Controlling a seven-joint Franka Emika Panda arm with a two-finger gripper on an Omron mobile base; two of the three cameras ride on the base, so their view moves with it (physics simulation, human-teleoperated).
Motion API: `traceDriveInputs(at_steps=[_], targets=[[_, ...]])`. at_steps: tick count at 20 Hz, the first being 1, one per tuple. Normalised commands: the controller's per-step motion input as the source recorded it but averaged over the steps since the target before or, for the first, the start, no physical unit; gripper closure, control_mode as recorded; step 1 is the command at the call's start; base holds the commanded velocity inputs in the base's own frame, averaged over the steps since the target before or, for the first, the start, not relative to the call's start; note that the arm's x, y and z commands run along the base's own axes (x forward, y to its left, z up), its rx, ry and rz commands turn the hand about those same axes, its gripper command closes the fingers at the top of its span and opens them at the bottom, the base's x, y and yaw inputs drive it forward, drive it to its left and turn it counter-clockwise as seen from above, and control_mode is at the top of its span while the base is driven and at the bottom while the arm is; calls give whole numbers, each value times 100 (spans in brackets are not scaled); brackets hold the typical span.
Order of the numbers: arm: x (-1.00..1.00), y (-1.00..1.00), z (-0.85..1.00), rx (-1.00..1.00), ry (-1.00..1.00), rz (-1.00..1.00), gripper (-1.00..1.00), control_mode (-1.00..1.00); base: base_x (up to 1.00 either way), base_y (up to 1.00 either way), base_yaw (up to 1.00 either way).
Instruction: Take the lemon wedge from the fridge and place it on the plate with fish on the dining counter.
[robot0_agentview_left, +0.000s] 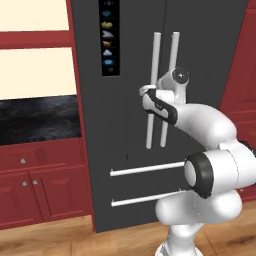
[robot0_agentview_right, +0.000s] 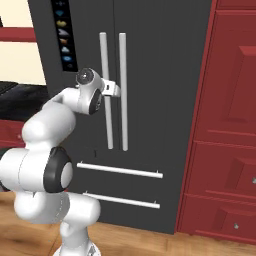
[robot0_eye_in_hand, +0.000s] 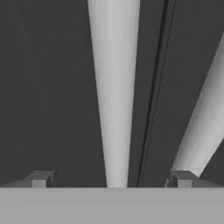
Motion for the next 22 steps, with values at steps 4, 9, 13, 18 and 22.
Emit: traceDriveInputs(at_steps=[4, 9, 13, 18, 22], targets=[[37, 0, -23, 0, 0, 0, -100, -100, 0, 0, 0], [46, 0, -9, 0, 0, 0, -100, -100, 0, 0, 0], [66, 0, -5, 0, 1, 0, -100, -100, 0, 0, 0], [56, 0, -6, 0, 0, 0, -100, -100, 0, 0, 0], [9, 0, 0, 0, 0, 0, 100, -100, 0, 0, 0]])
